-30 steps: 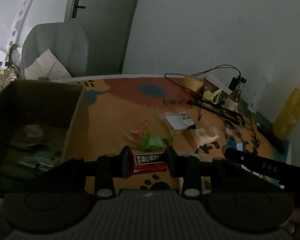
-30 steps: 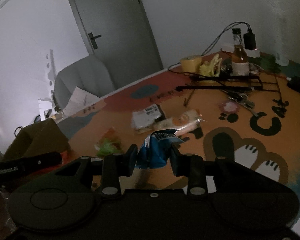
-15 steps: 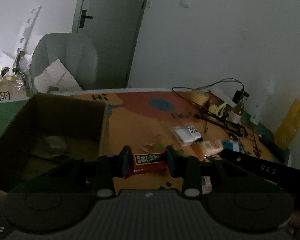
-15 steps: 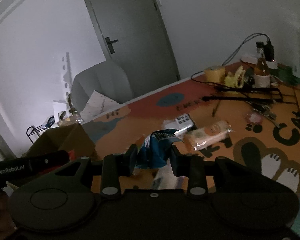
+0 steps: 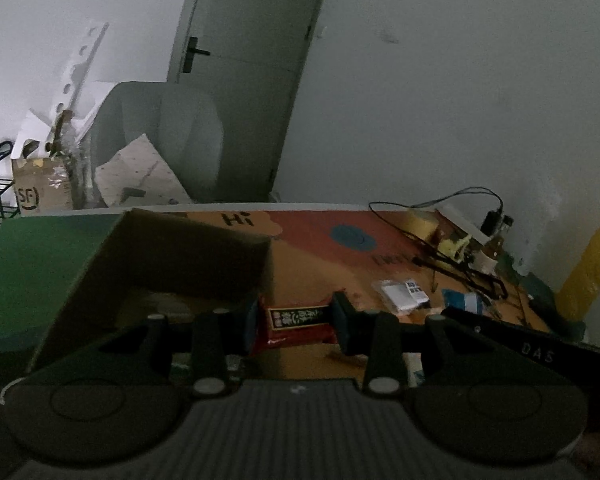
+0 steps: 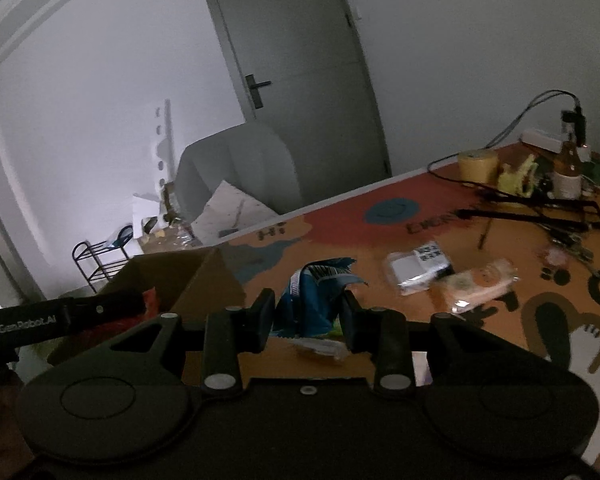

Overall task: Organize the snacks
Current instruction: 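Carry both snacks over the cardboard box and open both tools to drop them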

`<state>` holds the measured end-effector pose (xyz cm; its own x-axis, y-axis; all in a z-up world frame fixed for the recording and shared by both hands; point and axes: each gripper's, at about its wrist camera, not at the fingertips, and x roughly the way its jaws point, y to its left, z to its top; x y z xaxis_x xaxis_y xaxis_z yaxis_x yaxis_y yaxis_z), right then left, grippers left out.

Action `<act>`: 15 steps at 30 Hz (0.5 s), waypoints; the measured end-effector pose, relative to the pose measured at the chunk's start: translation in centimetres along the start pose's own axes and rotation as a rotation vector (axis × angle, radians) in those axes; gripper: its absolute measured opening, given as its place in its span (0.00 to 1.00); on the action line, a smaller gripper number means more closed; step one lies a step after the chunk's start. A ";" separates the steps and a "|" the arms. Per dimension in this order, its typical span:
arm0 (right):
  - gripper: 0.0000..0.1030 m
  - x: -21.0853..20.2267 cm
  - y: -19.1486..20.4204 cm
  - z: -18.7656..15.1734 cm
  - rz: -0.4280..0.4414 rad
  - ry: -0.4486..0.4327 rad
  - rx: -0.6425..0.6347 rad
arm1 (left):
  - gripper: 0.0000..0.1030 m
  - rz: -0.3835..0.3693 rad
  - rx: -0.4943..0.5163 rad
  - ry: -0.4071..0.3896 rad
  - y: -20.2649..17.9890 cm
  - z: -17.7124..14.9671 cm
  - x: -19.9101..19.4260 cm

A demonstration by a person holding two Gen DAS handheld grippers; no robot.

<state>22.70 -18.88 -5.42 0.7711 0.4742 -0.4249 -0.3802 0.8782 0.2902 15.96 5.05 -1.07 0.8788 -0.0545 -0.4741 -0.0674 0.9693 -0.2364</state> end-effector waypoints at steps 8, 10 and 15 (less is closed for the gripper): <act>0.32 0.8 3.3 0.0 0.037 0.003 -0.043 | 0.36 0.039 -0.044 -0.024 3.3 0.4 -1.5; 0.32 1.2 3.9 -0.1 0.047 0.007 -0.047 | 0.36 0.049 -0.054 -0.026 4.2 0.5 -1.6; 0.32 1.8 5.4 -0.2 0.061 0.012 -0.063 | 0.36 0.064 -0.077 -0.030 5.9 0.7 -1.8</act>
<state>21.93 -13.24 -4.80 0.7391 0.5277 -0.4187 -0.4585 0.8494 0.2613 14.31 11.03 -1.03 0.8850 0.0153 -0.4653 -0.1590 0.9494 -0.2710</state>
